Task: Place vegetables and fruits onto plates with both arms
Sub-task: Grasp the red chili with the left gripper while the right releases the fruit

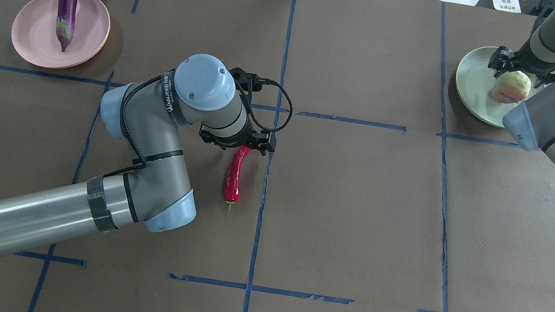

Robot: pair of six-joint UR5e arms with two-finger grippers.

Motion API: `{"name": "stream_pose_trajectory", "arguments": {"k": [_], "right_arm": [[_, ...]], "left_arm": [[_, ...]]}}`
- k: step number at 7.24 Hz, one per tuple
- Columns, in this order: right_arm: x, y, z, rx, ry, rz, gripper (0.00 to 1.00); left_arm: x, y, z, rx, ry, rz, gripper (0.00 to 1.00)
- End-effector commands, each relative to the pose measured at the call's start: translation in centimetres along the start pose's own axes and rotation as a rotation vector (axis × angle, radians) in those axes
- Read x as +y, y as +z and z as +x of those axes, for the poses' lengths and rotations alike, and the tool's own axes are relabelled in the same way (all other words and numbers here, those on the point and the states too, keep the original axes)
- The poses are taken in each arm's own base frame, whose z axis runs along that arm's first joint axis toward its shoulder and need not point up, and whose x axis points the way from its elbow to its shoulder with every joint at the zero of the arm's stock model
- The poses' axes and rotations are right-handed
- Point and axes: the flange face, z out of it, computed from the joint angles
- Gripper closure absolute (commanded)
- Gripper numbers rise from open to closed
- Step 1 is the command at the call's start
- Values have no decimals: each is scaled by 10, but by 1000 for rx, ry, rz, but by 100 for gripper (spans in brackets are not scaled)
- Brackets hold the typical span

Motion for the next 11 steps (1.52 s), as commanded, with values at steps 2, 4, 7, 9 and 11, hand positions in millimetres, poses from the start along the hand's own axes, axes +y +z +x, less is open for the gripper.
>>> {"name": "stream_pose_trajectory", "arguments": {"k": [2, 4, 7, 9, 11], "right_arm": [[0, -11, -8, -19, -12, 13, 0], [1, -10, -7, -20, -13, 9, 0], [1, -15, -10, -28, -16, 13, 0], [-9, -43, -8, -60, -4, 30, 0], [-7, -95, -14, -221, -7, -30, 0]], "left_arm": [[14, -7, 9, -30, 0, -26, 37], [23, 1, 5, -84, -12, -54, 71], [27, -21, 9, -137, -25, -55, 100], [9, -85, 6, -80, -35, 13, 100], [-84, -140, -130, -157, -203, 157, 100]]}}
